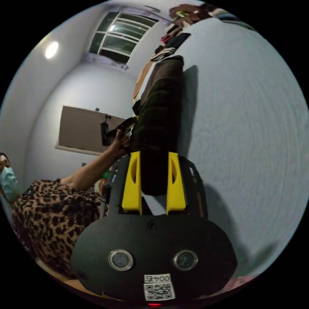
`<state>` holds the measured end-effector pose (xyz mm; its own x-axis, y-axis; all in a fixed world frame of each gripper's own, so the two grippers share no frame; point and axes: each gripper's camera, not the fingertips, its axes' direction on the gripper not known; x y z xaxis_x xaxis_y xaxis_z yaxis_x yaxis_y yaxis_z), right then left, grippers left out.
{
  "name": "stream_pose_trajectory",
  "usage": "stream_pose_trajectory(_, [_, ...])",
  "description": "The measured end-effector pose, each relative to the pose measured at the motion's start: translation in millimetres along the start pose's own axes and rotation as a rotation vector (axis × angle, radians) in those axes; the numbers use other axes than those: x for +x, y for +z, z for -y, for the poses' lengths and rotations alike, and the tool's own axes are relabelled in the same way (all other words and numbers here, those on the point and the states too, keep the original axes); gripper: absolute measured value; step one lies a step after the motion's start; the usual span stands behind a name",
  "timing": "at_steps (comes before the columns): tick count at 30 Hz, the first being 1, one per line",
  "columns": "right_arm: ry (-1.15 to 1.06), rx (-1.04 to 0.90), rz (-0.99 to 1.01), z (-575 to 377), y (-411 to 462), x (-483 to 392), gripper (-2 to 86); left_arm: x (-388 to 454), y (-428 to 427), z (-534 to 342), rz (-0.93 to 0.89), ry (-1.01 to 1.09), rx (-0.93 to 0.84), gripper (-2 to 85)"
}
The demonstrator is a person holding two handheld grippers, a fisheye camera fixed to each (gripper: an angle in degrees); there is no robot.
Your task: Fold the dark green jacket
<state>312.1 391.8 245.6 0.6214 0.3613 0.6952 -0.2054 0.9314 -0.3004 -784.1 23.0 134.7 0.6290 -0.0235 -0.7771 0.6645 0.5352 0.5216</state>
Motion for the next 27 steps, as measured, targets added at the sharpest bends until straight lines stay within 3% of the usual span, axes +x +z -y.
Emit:
stream_pose_trajectory(3, [0.043, -0.025, 0.032, -29, 7, 6, 13.3, -11, -7, -4, -0.048, -0.01, 0.031, 0.2])
stream_pose_trajectory(11, [-0.187, -0.002, -0.462, -87, 75, -51, 11.3, -28, -5, -9, -0.015, -0.01, 0.021, 0.6])
stream_pose_trajectory(17, [-0.198, 0.12, -0.582, -87, 101, -61, 8.8, -41, -5, -15, -0.007, -0.004, 0.011, 0.5])
stream_pose_trajectory(22, [-0.293, 0.105, -0.749, -83, 113, -76, 5.1, -55, -4, -22, -0.014, -0.012, 0.009, 0.6])
stream_pose_trajectory(27, [-0.213, 0.039, -0.651, -71, 113, -35, 1.6, -67, -2, -31, -0.003, -0.005, -0.005, 0.6])
